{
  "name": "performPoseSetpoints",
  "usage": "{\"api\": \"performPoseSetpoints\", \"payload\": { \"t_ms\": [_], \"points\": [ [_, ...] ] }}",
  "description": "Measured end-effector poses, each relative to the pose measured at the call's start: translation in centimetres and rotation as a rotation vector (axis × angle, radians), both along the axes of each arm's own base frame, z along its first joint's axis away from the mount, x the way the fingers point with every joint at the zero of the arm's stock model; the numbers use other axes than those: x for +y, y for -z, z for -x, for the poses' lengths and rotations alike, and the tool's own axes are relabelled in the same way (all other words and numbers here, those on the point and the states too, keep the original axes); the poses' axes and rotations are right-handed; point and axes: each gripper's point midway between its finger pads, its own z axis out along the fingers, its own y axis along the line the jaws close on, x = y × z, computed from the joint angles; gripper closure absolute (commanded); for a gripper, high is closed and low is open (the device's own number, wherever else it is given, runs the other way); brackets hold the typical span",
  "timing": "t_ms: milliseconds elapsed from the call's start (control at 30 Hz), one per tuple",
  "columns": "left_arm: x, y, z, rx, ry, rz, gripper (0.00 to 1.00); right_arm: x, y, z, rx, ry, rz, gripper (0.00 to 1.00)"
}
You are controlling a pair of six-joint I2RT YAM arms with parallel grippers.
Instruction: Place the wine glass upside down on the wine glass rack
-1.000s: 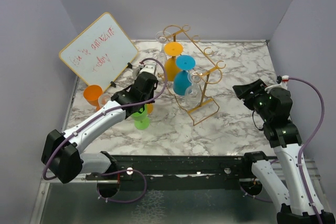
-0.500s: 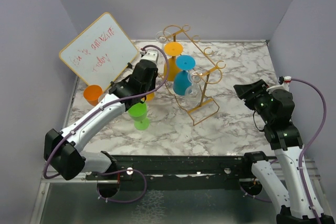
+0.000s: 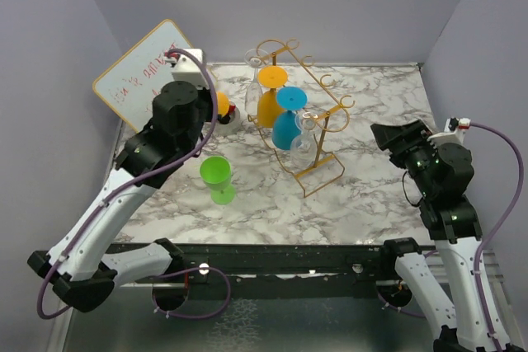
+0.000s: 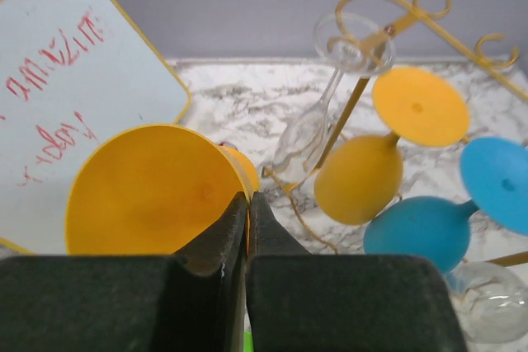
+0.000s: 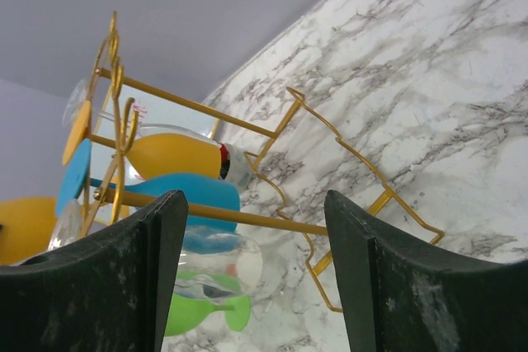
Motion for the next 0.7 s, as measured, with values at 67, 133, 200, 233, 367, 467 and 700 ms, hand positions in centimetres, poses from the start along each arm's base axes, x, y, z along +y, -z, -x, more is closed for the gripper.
{"api": "performPoseSetpoints", "payload": {
  "t_ms": [67,133,200,233,367,467,700],
  "points": [
    [1.0,-3.2,1.1,-0.065,-0.009,0.05,1.0,0.1,-0.8,0.0,-0.029,-0.002,-0.011,0.27],
    [1.7,-6.0,2.0,-0.123,-0.01,0.1,1.0,0.2,-1.3,-0.2,-0.05,-0.007,-0.02,0.28],
    [2.4,-8.9,3.0,-0.182,-0.006,0.154,1.0,0.4,-1.6,-0.4,-0.052,-0.015,-0.027,0.28],
    [2.5,-10.1,3.4,-0.209,-0.001,0.178,1.0,0.6,-1.8,-0.6,-0.05,-0.022,-0.029,0.28],
    [2.8,-14.4,4.9,-0.311,0.039,0.286,1.0,1.0,-2.9,-1.4,-0.057,-0.043,-0.035,0.28],
    [2.6,-16.7,5.7,-0.369,0.077,0.351,1.0,1.3,-3.3,-1.7,-0.064,-0.055,-0.037,0.27],
    [0.2,-20.3,6.7,-0.459,0.216,0.504,1.0,2.0,-5.5,-1.8,-0.152,-0.099,-0.043,0.24]
  ]
}}
